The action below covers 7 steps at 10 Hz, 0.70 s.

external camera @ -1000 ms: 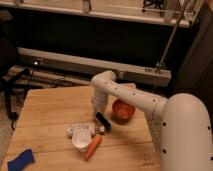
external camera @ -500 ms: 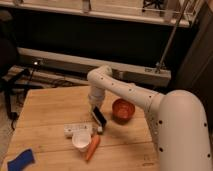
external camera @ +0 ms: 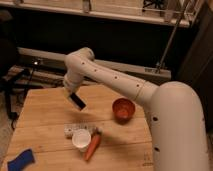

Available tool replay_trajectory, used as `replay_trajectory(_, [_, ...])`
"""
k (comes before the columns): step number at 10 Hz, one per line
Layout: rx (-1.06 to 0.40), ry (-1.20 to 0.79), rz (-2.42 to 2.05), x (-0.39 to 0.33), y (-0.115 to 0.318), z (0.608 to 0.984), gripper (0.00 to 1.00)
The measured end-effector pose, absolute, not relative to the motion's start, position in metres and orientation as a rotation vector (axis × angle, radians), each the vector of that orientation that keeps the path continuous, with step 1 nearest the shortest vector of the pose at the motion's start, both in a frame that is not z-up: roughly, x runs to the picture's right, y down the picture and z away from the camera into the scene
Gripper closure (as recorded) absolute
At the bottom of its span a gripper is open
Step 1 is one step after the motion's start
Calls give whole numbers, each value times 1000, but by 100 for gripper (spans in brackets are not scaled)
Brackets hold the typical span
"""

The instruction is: Place the eraser on the white sponge

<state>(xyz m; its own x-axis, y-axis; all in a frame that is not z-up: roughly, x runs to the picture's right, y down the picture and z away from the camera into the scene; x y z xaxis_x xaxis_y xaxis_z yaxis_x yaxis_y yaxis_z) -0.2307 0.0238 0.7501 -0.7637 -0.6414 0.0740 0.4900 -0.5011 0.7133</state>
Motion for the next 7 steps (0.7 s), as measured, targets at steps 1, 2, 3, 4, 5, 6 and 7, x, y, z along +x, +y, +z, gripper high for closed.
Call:
replay_trajectory(1, [354, -1052, -2314, -261, 31, 723, 100])
replay_trajectory(2, [458, -1131, -2389, -287, 43, 694, 100])
replay_trajectory(3, [530, -1178, -2446, -300, 50, 675, 100])
replay_trajectory(4, [594, -1216, -2509, -310, 56, 660, 100])
replay_trajectory(5, [656, -1250, -2590, -320, 64, 646, 100])
replay_trajectory(6, [705, -1276, -2665, -327, 72, 636, 100])
replay_trajectory(7, [758, -1303, -2749, -335, 82, 624, 100])
